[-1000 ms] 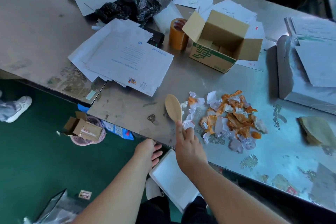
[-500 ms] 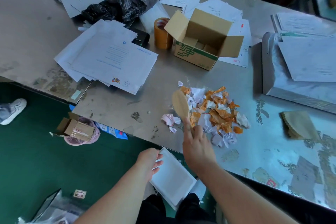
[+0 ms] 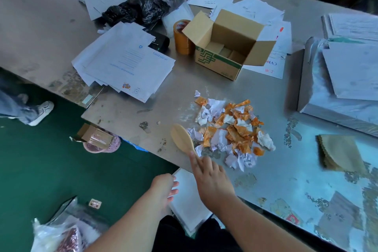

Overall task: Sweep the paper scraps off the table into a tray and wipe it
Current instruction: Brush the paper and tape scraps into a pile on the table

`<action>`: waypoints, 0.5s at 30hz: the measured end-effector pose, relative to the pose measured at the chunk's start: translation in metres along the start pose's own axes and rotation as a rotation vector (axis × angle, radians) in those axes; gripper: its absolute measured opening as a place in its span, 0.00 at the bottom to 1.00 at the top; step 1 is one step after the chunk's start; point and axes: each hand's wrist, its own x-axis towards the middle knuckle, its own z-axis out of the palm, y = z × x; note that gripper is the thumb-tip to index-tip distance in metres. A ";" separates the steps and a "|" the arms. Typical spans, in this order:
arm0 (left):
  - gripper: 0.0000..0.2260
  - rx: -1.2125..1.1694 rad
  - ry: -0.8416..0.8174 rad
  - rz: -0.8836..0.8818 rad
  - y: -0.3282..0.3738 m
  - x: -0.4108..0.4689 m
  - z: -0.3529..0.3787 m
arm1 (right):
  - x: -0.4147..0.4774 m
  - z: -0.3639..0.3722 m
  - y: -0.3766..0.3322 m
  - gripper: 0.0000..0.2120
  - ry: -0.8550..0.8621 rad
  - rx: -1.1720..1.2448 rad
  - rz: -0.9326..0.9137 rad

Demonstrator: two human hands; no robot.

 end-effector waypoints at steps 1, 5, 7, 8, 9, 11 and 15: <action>0.15 -0.010 -0.010 0.012 -0.002 -0.004 0.006 | -0.002 0.000 0.008 0.44 0.013 -0.006 0.010; 0.15 -0.060 -0.046 0.030 -0.010 -0.010 0.032 | -0.008 -0.005 0.037 0.41 -0.046 0.012 0.060; 0.17 -0.085 -0.053 0.047 -0.015 -0.009 0.047 | -0.012 -0.006 0.049 0.41 -0.007 0.040 0.070; 0.16 -0.098 -0.047 0.072 -0.017 -0.008 0.054 | -0.014 -0.005 0.055 0.42 0.018 0.055 0.070; 0.15 -0.107 -0.043 0.090 -0.019 -0.008 0.062 | -0.015 -0.004 0.061 0.44 0.063 0.075 0.064; 0.15 -0.134 -0.072 0.072 -0.020 -0.010 0.075 | -0.019 0.001 0.071 0.45 0.177 0.096 0.033; 0.15 -0.159 -0.076 0.002 -0.029 -0.010 0.090 | -0.025 0.000 0.080 0.42 0.254 0.168 -0.074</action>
